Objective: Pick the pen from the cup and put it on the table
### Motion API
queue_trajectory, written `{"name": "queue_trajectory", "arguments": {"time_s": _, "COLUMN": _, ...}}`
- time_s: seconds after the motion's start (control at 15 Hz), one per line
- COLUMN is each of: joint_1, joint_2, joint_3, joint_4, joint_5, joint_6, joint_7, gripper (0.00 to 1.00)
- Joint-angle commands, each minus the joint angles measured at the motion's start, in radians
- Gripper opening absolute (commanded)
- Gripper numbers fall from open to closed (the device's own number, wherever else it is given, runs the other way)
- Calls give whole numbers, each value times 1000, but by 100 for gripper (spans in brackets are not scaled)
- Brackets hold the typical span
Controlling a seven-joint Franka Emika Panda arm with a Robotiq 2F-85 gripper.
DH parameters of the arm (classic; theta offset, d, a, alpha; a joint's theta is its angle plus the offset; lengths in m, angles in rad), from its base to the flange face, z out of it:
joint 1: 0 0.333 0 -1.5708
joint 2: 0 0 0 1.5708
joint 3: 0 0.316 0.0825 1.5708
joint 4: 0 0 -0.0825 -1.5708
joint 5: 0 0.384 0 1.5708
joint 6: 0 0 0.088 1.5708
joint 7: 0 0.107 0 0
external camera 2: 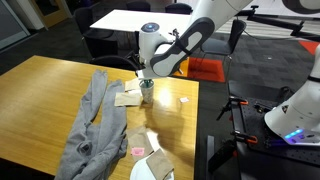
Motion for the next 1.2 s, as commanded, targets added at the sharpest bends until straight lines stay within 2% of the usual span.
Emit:
{"name": "queue_trajectory", "arguments": {"time_s": 0.0, "joint_1": 16, "joint_2": 21, "joint_3": -18, "joint_4": 42, "joint_5": 23, "joint_6": -38, "joint_7": 12, "gripper": 28}}
{"name": "queue_trajectory", "arguments": {"time_s": 0.27, "joint_1": 18, "joint_2": 33, "joint_3": -21, "joint_4": 59, "joint_5": 21, "joint_6": -44, "joint_7": 12, "gripper": 25}}
{"name": "queue_trajectory", "arguments": {"time_s": 0.53, "joint_1": 24, "joint_2": 39, "joint_3": -26, "joint_4": 68, "joint_5": 18, "joint_6": -47, "joint_7": 17, "gripper": 15}}
{"name": "queue_trajectory", "arguments": {"time_s": 0.67, "joint_1": 26, "joint_2": 42, "joint_3": -28, "joint_4": 75, "joint_5": 16, "joint_6": -49, "joint_7": 18, "gripper": 12}}
{"name": "queue_trajectory", "arguments": {"time_s": 0.8, "joint_1": 33, "joint_2": 39, "joint_3": -32, "joint_4": 73, "joint_5": 13, "joint_6": -50, "joint_7": 20, "gripper": 3}}
{"name": "queue_trajectory", "arguments": {"time_s": 1.13, "joint_1": 63, "joint_2": 4, "joint_3": -50, "joint_4": 42, "joint_5": -3, "joint_6": -45, "joint_7": 25, "gripper": 3}}
